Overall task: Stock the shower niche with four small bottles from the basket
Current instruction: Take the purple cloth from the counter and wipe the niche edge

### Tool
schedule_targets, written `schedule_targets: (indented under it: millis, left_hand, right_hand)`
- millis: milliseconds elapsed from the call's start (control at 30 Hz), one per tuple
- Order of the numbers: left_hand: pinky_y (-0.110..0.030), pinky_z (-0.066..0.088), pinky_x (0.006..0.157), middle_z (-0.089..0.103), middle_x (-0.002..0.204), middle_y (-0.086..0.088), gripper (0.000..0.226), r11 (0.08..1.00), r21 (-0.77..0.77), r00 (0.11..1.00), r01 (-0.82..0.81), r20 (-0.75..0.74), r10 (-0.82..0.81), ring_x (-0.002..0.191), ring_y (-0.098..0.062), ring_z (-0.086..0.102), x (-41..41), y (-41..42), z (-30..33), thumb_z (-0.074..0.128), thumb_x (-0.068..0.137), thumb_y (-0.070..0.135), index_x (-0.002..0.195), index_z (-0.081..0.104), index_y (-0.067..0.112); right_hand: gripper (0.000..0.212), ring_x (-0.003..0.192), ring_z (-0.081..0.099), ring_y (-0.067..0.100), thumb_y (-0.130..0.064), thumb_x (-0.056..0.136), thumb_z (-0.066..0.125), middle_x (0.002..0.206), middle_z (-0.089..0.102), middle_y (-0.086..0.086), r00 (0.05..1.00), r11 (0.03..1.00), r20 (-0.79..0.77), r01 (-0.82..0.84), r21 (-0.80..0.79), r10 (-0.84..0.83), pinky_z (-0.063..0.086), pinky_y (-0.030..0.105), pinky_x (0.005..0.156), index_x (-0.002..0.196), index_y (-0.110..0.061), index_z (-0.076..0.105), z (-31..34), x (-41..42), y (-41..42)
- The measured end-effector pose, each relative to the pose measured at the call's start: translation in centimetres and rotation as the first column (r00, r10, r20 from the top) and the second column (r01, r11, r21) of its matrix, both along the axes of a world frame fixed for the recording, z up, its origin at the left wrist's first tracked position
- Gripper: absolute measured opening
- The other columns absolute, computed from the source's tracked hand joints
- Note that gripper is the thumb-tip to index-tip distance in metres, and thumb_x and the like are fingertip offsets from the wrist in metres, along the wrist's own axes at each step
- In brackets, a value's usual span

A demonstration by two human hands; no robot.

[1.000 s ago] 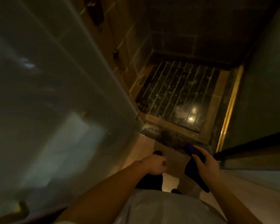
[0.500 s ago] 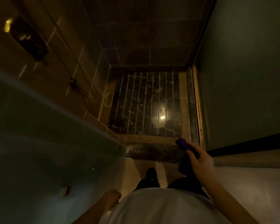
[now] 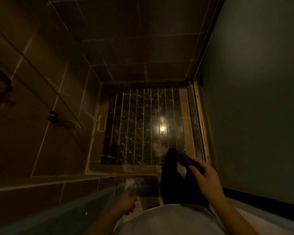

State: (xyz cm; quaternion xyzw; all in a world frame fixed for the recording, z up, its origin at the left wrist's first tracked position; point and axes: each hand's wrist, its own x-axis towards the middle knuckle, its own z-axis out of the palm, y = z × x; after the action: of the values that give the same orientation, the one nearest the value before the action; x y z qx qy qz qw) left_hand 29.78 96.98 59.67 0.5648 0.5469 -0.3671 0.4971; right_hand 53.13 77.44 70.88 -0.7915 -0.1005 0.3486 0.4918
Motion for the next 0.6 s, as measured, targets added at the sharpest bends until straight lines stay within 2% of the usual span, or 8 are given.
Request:
schedule_targets:
  millis: [133, 200, 267, 300, 367, 467, 533, 600]
  left_hand:
    - [-0.027, 0.041, 0.052, 0.055, 0.071, -0.003, 0.021, 0.999, 0.035, 0.994, -0.013, 0.108, 0.009, 0.054, -0.012, 0.052, 10.2, 4.9, 1.4, 0.042, 0.1, 0.028, 0.084, 0.054, 0.022]
    - [-0.026, 0.044, 0.057, 0.059, 0.077, -0.005, 0.021, 0.997, 0.073, 0.993, 0.006, 0.114, -0.015, 0.061, -0.015, 0.056, 14.3, 8.1, 2.4, 0.044, 0.1, 0.026, 0.083, 0.056, 0.022]
    - [-0.028, 0.046, 0.069, 0.063, 0.084, -0.006, 0.017, 0.993, 0.115, 0.989, -0.023, 0.146, 0.006, 0.073, -0.018, 0.059, 17.8, 11.5, 3.0, 0.049, 0.096, 0.021, 0.082, 0.059, 0.021]
    - [-0.029, 0.046, 0.07, 0.063, 0.082, -0.006, 0.018, 0.991, 0.121, 0.982, -0.055, 0.186, 0.031, 0.073, -0.018, 0.059, 19.7, 13.2, 3.5, 0.05, 0.095, 0.019, 0.079, 0.059, 0.021]
    - [-0.027, 0.044, 0.063, 0.061, 0.079, -0.005, 0.018, 0.982, 0.139, 0.961, -0.126, 0.262, 0.086, 0.068, -0.016, 0.056, 23.4, 16.7, 5.0, 0.049, 0.096, 0.017, 0.082, 0.06, 0.017]
    - [-0.026, 0.045, 0.058, 0.062, 0.081, -0.007, 0.016, 0.948, 0.055, 0.905, -0.313, 0.319, 0.28, 0.068, -0.017, 0.057, 26.4, 21.3, 4.9, 0.046, 0.101, 0.021, 0.096, 0.06, 0.014]
    - [-0.027, 0.044, 0.054, 0.061, 0.074, -0.008, 0.018, 0.915, 0.049, 0.873, -0.401, 0.324, 0.365, 0.062, -0.018, 0.056, 27.0, 24.5, 4.2, 0.046, 0.101, 0.02, 0.092, 0.06, 0.013]
    - [-0.025, 0.04, 0.049, 0.056, 0.064, -0.01, 0.021, 0.904, 0.059, 0.885, -0.423, 0.243, 0.398, 0.051, -0.02, 0.051, 26.4, 27.7, 2.8, 0.046, 0.1, 0.017, 0.083, 0.057, 0.01]
  right_hand:
    - [0.032, 0.101, 0.064, 0.009, -0.011, 0.097, 0.057, 0.108, 0.065, -0.016, 1.0, 1.0, -0.01, -0.006, 0.02, 0.007, 0.054, 0.031, 0.085, 0.118, -0.034, 0.061, -0.8, 8.7, 6.1]
    - [0.031, 0.101, 0.064, 0.009, -0.011, 0.097, 0.057, 0.11, 0.065, -0.014, 0.999, 0.999, 0.006, -0.052, 0.007, 0.052, 0.055, 0.036, 0.089, 0.119, -0.032, 0.061, -1.0, 13.3, 9.1]
    - [0.031, 0.096, 0.066, 0.01, -0.015, 0.098, 0.056, 0.112, 0.066, -0.008, 0.992, 0.992, 0.023, -0.124, -0.012, 0.125, 0.056, 0.03, 0.082, 0.122, -0.034, 0.06, -0.9, 17.9, 12.2]
    - [0.032, 0.095, 0.066, 0.01, -0.017, 0.099, 0.055, 0.113, 0.066, -0.006, 0.985, 0.985, 0.038, -0.17, -0.021, 0.171, 0.055, 0.026, 0.077, 0.124, -0.035, 0.06, -0.8, 20.2, 13.9]
    - [0.033, 0.095, 0.066, 0.01, -0.02, 0.099, 0.053, 0.115, 0.066, -0.006, 0.962, 0.965, 0.084, -0.256, -0.061, 0.26, 0.051, 0.022, 0.076, 0.129, -0.035, 0.058, -0.3, 24.5, 17.6]
    - [0.036, 0.094, 0.064, 0.01, -0.021, 0.1, 0.051, 0.118, 0.062, -0.009, 0.934, 0.941, 0.121, -0.326, -0.094, 0.336, 0.052, 0.023, 0.075, 0.133, -0.033, 0.055, 0.6, 29.0, 22.9]
    - [0.036, 0.096, 0.063, 0.011, -0.022, 0.1, 0.051, 0.119, 0.059, -0.011, 0.932, 0.944, 0.155, -0.314, -0.098, 0.327, 0.054, 0.029, 0.077, 0.134, -0.033, 0.054, 1.1, 31.1, 26.3]
    - [0.036, 0.098, 0.062, 0.011, -0.022, 0.1, 0.051, 0.116, 0.058, -0.015, 0.938, 0.955, 0.186, -0.282, -0.085, 0.294, 0.056, 0.035, 0.082, 0.134, -0.033, 0.054, 1.4, 32.3, 29.5]
